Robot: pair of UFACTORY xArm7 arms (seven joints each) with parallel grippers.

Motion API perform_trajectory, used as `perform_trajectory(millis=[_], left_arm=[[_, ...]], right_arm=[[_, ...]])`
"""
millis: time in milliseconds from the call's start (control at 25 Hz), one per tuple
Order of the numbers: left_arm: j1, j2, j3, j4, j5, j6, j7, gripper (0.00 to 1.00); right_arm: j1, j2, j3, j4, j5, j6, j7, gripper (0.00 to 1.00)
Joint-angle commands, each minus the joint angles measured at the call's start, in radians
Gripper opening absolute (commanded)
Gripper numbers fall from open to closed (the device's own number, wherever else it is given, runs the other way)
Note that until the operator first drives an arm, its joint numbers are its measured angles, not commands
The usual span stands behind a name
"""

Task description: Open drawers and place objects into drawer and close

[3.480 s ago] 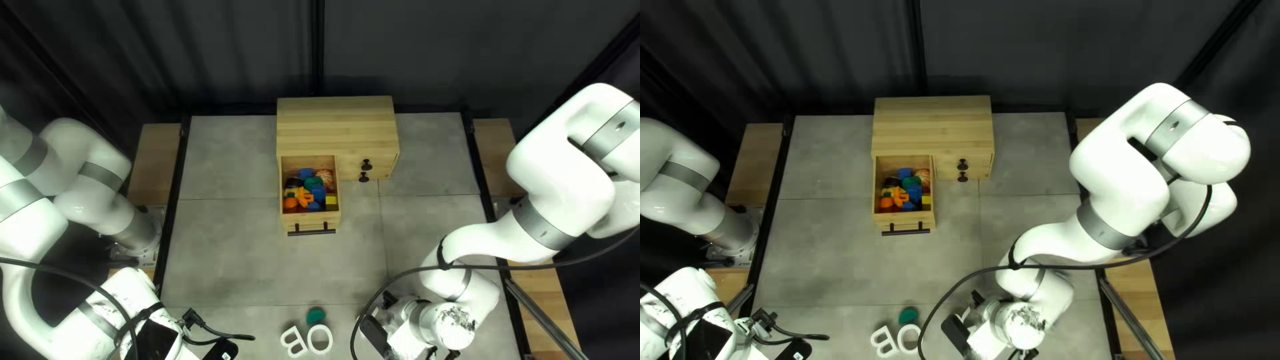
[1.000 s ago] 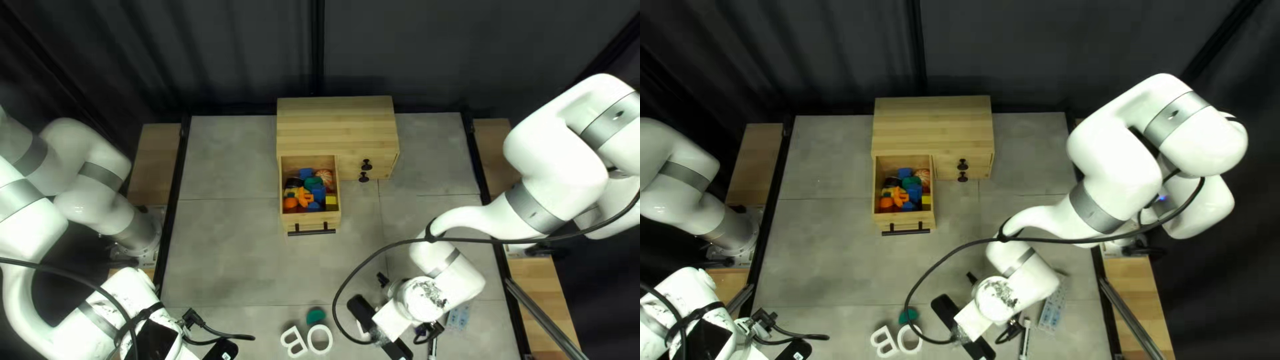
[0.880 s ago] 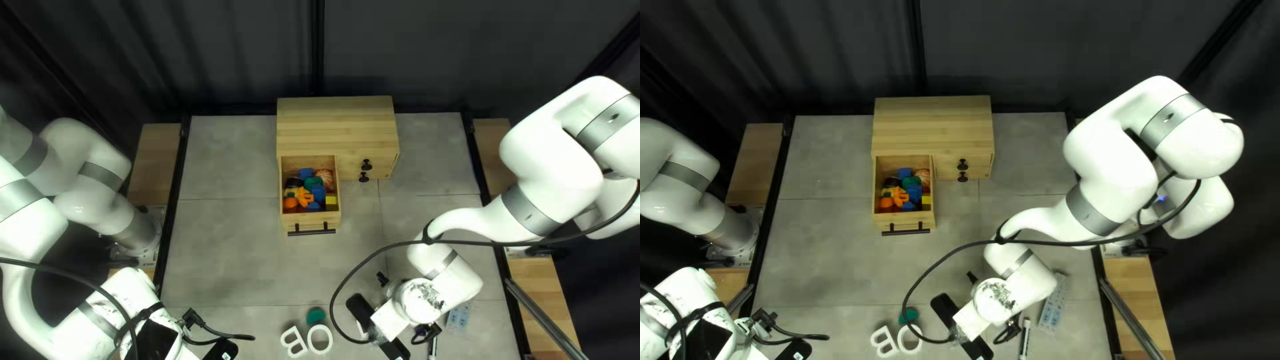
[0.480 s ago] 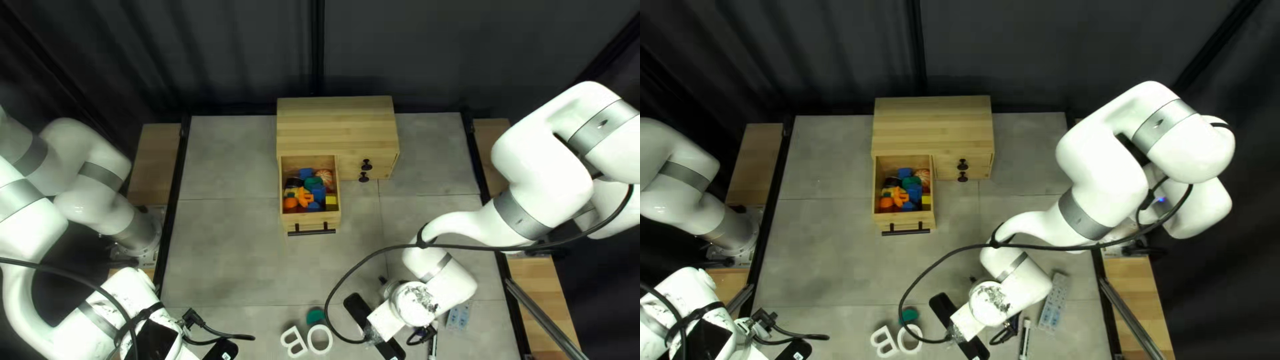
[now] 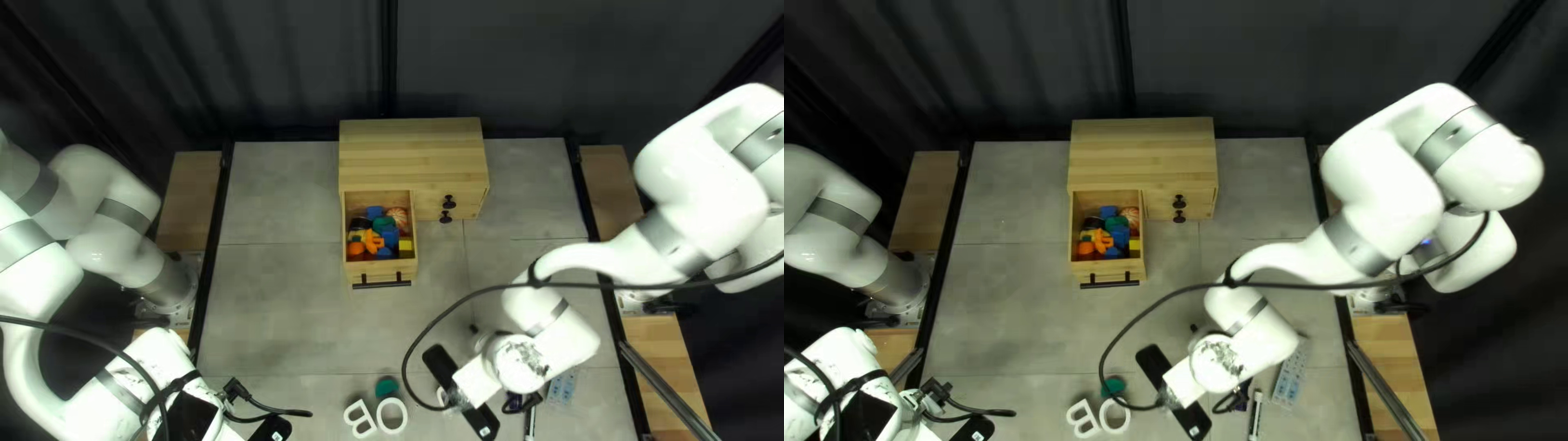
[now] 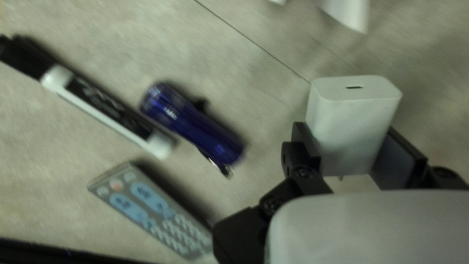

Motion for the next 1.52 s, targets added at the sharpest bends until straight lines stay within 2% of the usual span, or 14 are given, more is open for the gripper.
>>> perform_trajectory(millis=[40,280,480,680,720,760,800,960,1280,1360,1520], left_arm=[[0.0,0.0,0.0,0.0,0.0,0.0,0.0,1.0],[0.0,0.0,0.0,0.0,0.0,0.0,0.0,1.0],[0.0,0.0,0.0,0.0,0.0,0.0,0.0,1.0],[0.0,0.0,0.0,0.0,0.0,0.0,0.0,1.0],[0.0,0.0,0.0,0.0,0.0,0.0,0.0,1.0],[0.0,0.0,0.0,0.0,0.0,0.0,0.0,1.0],[0.0,0.0,0.0,0.0,0.0,0.0,0.0,1.0],[0.0,0.0,0.0,0.0,0.0,0.0,0.0,1.0],[0.0,0.0,0.0,0.0,0.0,0.0,0.0,1.0],[0.0,0.0,0.0,0.0,0.0,0.0,0.0,1.0],[0.0,0.0,0.0,0.0,0.0,0.0,0.0,1.0]], right_arm=[[-0.056,-0.044,-0.057,0.068,-0.116,0.074,0.022,0.01],[-0.093,0.003,-0.102,0.139,-0.245,0.048,0.085,0.01],[-0.123,0.079,-0.137,0.187,-0.3,-0.063,0.125,0.02],[-0.153,0.192,-0.165,0.29,-0.324,-0.148,0.125,0.02],[-0.159,0.21,-0.169,0.306,-0.325,-0.159,0.122,0.19],[-0.162,0.219,-0.171,0.315,-0.324,-0.161,0.12,0.8],[-0.163,0.231,-0.172,0.329,-0.321,-0.156,0.12,1.0],[-0.157,0.232,-0.168,0.339,-0.315,-0.136,0.117,1.0],[-0.137,0.101,-0.131,0.229,-0.237,-0.067,0.062,1.0],[-0.11,0.032,-0.103,0.172,-0.184,-0.022,0.072,1.0],[-0.039,-0.036,-0.032,0.158,-0.087,0.105,0.104,1.0]])
